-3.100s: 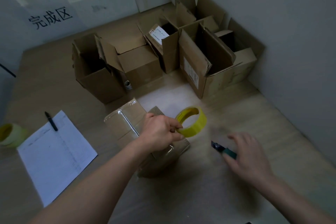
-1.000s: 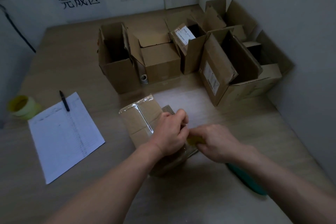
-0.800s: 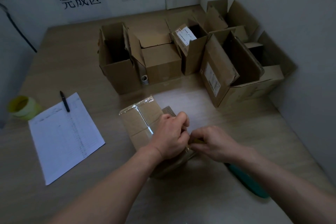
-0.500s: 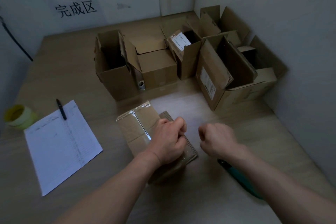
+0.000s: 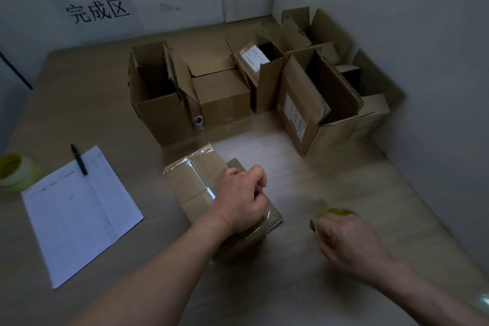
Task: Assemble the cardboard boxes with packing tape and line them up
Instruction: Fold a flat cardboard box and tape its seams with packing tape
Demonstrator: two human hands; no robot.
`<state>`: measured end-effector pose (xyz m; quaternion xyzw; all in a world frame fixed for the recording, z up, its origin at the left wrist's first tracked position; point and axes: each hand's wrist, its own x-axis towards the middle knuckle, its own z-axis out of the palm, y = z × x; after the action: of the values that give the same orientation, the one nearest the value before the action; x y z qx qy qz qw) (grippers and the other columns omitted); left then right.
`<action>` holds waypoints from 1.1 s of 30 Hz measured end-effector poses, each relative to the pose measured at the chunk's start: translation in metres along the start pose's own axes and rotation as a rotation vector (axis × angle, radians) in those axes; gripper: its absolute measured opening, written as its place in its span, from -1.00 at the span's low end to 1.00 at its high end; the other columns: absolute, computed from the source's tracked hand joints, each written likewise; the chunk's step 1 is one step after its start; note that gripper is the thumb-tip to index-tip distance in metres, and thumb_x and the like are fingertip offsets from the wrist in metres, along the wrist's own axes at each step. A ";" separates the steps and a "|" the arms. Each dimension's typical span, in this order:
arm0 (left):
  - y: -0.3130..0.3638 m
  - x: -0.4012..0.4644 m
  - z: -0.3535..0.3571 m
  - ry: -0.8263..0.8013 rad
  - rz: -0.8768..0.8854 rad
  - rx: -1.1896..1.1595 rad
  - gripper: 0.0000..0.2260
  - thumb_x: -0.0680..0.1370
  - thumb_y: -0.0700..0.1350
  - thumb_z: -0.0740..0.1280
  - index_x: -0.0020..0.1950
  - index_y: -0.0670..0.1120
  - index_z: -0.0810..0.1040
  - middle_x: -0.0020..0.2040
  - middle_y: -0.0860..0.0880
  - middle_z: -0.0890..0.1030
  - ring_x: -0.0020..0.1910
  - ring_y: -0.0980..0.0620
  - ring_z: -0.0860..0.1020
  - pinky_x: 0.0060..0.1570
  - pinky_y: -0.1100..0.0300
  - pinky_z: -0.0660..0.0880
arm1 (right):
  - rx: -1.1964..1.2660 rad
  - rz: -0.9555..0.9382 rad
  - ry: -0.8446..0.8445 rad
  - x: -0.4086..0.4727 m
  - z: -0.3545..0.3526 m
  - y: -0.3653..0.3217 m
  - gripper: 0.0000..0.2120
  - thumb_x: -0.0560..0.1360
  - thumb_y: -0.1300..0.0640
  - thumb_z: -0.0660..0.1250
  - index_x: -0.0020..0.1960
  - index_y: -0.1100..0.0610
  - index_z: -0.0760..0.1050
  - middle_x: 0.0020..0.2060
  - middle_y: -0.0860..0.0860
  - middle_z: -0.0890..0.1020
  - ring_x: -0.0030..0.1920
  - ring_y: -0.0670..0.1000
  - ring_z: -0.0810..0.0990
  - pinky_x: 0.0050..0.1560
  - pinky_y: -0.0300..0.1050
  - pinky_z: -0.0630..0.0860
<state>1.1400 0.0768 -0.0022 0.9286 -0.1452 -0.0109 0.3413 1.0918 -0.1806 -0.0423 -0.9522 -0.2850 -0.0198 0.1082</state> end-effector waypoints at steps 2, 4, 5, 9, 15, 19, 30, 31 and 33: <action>-0.001 0.000 -0.001 0.012 0.005 0.014 -0.90 0.36 -0.04 0.20 -0.16 0.03 0.32 -0.36 0.09 0.50 -0.32 0.06 0.44 0.08 0.09 0.30 | -0.059 0.069 -0.019 -0.013 0.009 -0.001 -0.61 0.20 0.09 0.48 -0.10 -0.02 0.34 -0.45 -0.07 0.51 -0.48 0.10 0.50 -0.51 -0.15 0.28; 0.000 0.000 -0.004 -0.076 0.033 0.107 -0.77 0.39 0.19 0.19 -0.12 0.06 0.32 -0.34 0.13 0.47 -0.30 0.13 0.41 0.09 0.10 0.28 | -0.073 0.104 -0.023 -0.027 0.022 -0.002 -0.52 0.18 0.11 0.52 -0.02 -0.02 0.34 -0.42 -0.05 0.54 -0.42 0.10 0.53 -0.47 -0.12 0.40; 0.002 -0.001 -0.006 -0.166 0.059 0.227 -0.67 0.37 0.30 0.15 -0.08 0.08 0.31 -0.29 0.14 0.48 -0.25 0.13 0.42 0.11 0.11 0.26 | -0.087 0.110 -0.024 -0.034 0.030 -0.002 -0.52 0.19 0.12 0.54 -0.03 -0.03 0.34 -0.39 -0.05 0.55 -0.36 0.10 0.53 -0.41 -0.10 0.44; 0.012 -0.002 -0.002 -0.295 0.048 0.503 -0.74 0.39 0.12 0.27 -0.01 0.07 0.30 -0.15 0.05 0.57 -0.05 -0.02 0.48 0.19 0.02 0.26 | -0.169 0.146 -0.080 -0.046 0.040 -0.009 -0.55 0.21 0.06 0.55 -0.05 -0.04 0.35 -0.26 0.00 0.54 -0.20 0.14 0.51 -0.19 0.03 0.40; 0.020 0.006 -0.005 -0.179 -0.119 0.177 -0.60 0.38 -0.29 0.32 0.14 0.04 0.40 0.06 0.05 0.53 0.07 0.03 0.49 0.23 0.12 0.30 | 0.219 0.287 0.203 0.001 -0.006 -0.059 -0.62 0.44 -0.15 0.29 0.15 0.03 0.57 0.09 -0.04 0.58 0.09 0.01 0.50 0.07 -0.08 0.39; 0.011 -0.015 -0.033 0.356 -0.073 -0.213 -0.71 0.51 -0.16 0.33 0.23 -0.09 0.51 0.31 -0.01 0.46 0.37 0.08 0.36 0.42 0.07 0.28 | 0.592 0.308 0.121 0.049 -0.014 -0.106 -0.39 0.55 -0.27 0.02 0.51 -0.03 0.29 0.46 -0.17 0.32 0.48 -0.19 0.24 0.47 -0.15 0.20; -0.035 -0.118 0.027 0.692 -0.312 -0.181 -0.47 0.63 0.15 0.16 0.48 -0.17 0.33 0.56 -0.25 0.14 0.57 -0.12 0.11 0.50 0.18 0.12 | 0.916 0.351 0.170 0.076 0.045 -0.149 -0.48 0.56 -0.28 -0.05 0.48 -0.17 0.16 0.28 -0.30 0.42 0.17 -0.38 0.47 0.11 -0.47 0.39; -0.033 -0.118 0.028 0.725 -0.342 -0.241 -0.46 0.63 0.16 0.15 0.48 -0.17 0.35 0.57 -0.23 0.14 0.56 -0.05 0.13 0.47 0.26 0.15 | 0.851 0.317 0.180 0.076 0.046 -0.148 -0.47 0.57 -0.27 -0.06 0.50 -0.14 0.15 0.32 -0.25 0.40 0.18 -0.34 0.45 0.12 -0.47 0.37; -0.029 -0.116 0.031 0.795 -0.410 -0.334 -0.47 0.62 0.16 0.15 0.46 -0.16 0.39 0.56 -0.18 0.18 0.54 0.09 0.18 0.41 0.38 0.18 | 0.733 0.230 0.193 0.077 0.045 -0.142 -0.42 0.62 -0.27 -0.07 0.53 0.00 0.17 0.35 -0.13 0.38 0.24 -0.28 0.40 0.19 -0.54 0.30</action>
<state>1.0325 0.1107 -0.0536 0.8027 0.1867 0.2552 0.5056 1.0775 -0.0136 -0.0512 -0.8698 -0.1533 0.0059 0.4689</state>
